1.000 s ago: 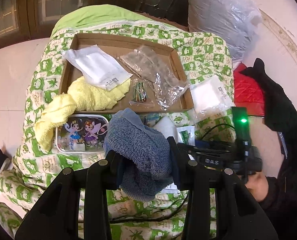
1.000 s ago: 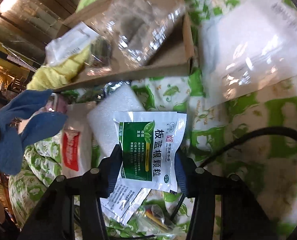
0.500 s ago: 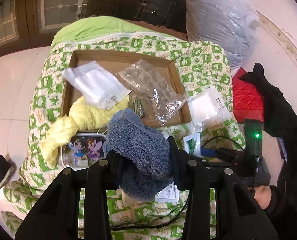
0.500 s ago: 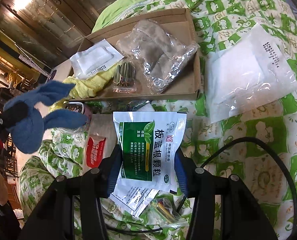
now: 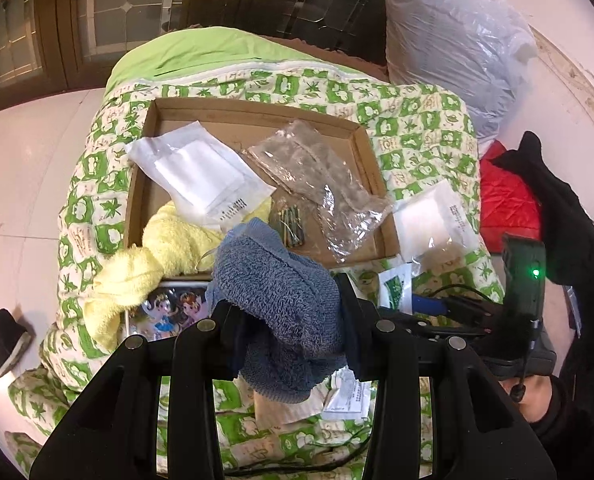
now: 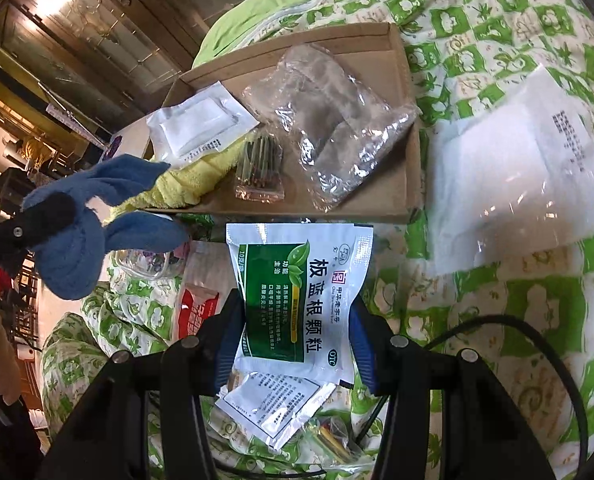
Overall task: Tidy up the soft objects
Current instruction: 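Carry blue towel into the box with left tool while right tool drops green packet there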
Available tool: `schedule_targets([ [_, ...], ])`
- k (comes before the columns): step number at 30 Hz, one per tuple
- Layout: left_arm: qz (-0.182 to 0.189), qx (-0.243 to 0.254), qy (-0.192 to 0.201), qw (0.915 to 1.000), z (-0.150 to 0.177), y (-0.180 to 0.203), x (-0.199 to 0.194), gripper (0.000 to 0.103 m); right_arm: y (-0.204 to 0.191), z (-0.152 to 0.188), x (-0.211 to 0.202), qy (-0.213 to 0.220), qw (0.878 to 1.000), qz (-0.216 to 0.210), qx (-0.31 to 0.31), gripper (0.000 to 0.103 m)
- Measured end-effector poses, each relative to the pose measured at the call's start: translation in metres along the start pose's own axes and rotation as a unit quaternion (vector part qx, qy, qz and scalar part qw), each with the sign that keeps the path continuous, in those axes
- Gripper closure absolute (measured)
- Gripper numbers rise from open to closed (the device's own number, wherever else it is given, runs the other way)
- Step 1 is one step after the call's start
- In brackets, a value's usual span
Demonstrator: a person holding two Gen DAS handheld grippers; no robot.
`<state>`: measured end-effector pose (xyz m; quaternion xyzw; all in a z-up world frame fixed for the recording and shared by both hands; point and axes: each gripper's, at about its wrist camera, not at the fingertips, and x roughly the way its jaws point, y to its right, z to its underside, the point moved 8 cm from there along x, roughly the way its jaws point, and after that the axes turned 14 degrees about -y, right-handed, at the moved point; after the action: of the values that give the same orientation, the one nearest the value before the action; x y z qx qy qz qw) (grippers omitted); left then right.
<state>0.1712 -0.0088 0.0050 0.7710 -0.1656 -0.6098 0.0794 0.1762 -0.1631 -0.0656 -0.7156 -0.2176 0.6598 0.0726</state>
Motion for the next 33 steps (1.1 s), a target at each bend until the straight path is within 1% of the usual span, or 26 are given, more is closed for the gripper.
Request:
schedule_targets([
  [9, 0.006, -0.017, 0.0, 0.9998, -0.033, -0.009, 0.007, 0.065, 0.012, -0.014, 0.0, 0.002, 1.0, 0.0, 0.016, 0.053],
  [14, -0.002, -0.022, -0.01, 0.9997, -0.049, -0.019, 0.019, 0.065, 0.015, -0.024, 0.0, 0.004, 1.0, 0.0, 0.019, 0.053],
  [18, -0.017, -0.023, -0.033, 0.9991, -0.058, -0.031, 0.035, 0.065, 0.016, -0.033, 0.002, 0.001, 1.0, 0.006, 0.016, 0.053],
  [21, -0.036, -0.018, -0.052, 0.9978, -0.063, -0.042, 0.046, 0.065, 0.016, -0.042, 0.002, 0.0, 1.0, 0.008, 0.016, 0.053],
  [26, -0.051, -0.021, -0.052, 0.9971, -0.076, -0.061, 0.053, 0.065, 0.011, -0.062, -0.006, 0.011, 1.0, 0.016, 0.008, 0.053],
  [30, -0.062, -0.029, -0.044, 0.9967, -0.097, -0.071, 0.055, 0.065, 0.01, -0.088, -0.01, 0.022, 1.0, 0.019, 0.008, 0.053],
  [33, -0.071, -0.035, -0.042, 0.996, -0.114, -0.08, 0.06, 0.065, 0.007, -0.105, -0.006, 0.024, 0.999, 0.019, 0.008, 0.053],
])
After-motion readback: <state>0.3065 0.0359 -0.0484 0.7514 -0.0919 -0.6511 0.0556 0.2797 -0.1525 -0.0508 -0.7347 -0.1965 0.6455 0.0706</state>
